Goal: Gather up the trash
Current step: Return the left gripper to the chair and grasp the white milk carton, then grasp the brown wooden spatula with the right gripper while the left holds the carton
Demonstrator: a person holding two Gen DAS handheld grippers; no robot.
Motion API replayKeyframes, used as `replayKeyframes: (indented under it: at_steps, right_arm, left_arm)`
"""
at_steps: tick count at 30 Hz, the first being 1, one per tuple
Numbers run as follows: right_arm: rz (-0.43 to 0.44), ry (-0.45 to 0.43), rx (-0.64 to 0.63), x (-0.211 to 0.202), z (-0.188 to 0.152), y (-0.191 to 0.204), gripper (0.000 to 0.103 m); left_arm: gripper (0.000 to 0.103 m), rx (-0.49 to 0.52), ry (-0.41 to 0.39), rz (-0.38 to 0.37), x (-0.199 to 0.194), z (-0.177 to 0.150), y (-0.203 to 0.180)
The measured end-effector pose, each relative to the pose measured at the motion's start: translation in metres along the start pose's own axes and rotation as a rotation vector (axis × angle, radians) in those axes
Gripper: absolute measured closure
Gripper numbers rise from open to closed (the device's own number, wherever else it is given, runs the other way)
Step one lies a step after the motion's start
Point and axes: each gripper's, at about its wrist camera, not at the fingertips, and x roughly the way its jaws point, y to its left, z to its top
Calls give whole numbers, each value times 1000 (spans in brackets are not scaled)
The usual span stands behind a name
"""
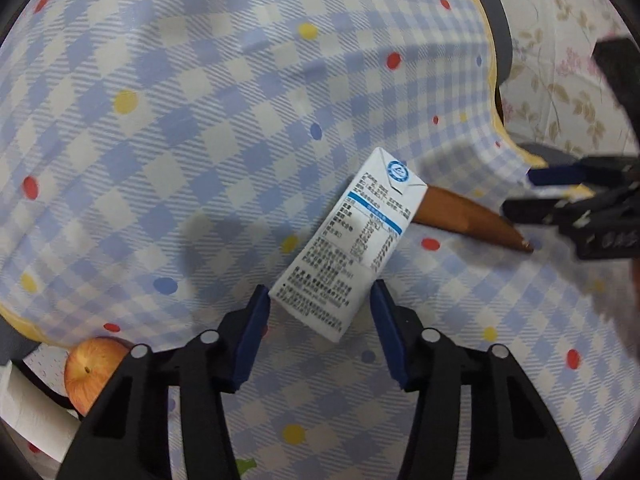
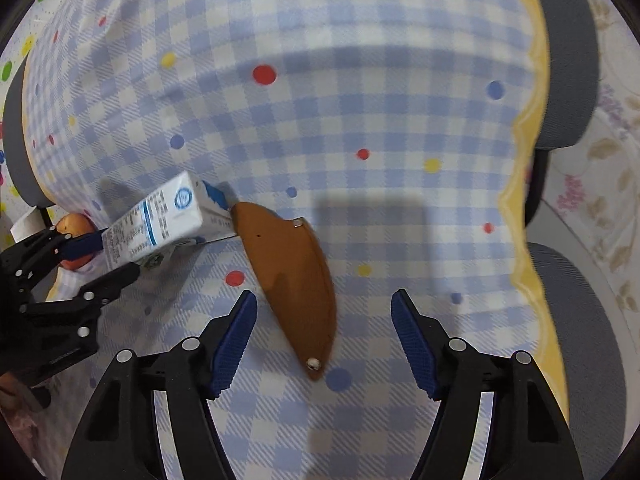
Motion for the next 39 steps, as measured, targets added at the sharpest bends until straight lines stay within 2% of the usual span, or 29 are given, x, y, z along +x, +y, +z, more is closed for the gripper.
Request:
replayKeyframes:
  at_steps: [7,10,12,17,19,21,23,26,28,30,33,39]
  right_arm:
    - [31,61,-79,34,6,20,34]
    - [25,85,-97,48,11,25,35]
    - [47,96,-69,51,15,22,46]
    - [47,110,-55,32,-1,18,60]
    - [35,111,-36,19,-14,11,64]
    - [30,111,0,9,-25,2,94]
    - [29,105,68,-5,-37,-12,95]
    - [12,100,84,-19,-49,-21,95]
    - [-10,80,88,-28,-53,-23,95]
    - [-10,44,106,-45,-58,-26,95]
    - [0,6,120,-75,-68,-23,95]
    - [26,-58,118,-123,-84,8,96]
  left_arm:
    - [64,-196,-35,-70,-37,-11,26]
    - [64,-218,-22,-104,-44,-16,31]
    - [64,-199,-12,-107,-42,-20,25]
    - [63,-179,6,-150,-30,-26,14]
    - [59,-174,10,-161,-26,-25,13]
    - [57,-170,12,-168,-20,-23,6]
    - [56,-158,15,-159,-16,-19,1]
    - [56,-137,23,-137,-10,-13,-6]
    - [60,-141,19,-105,-8,-8,-10]
    - [64,-171,0,-105,-16,-7,-8]
    - [66,-185,-41,-105,-40,-10,-13]
    - [66,-202,-121,-136,-100,-30,-41]
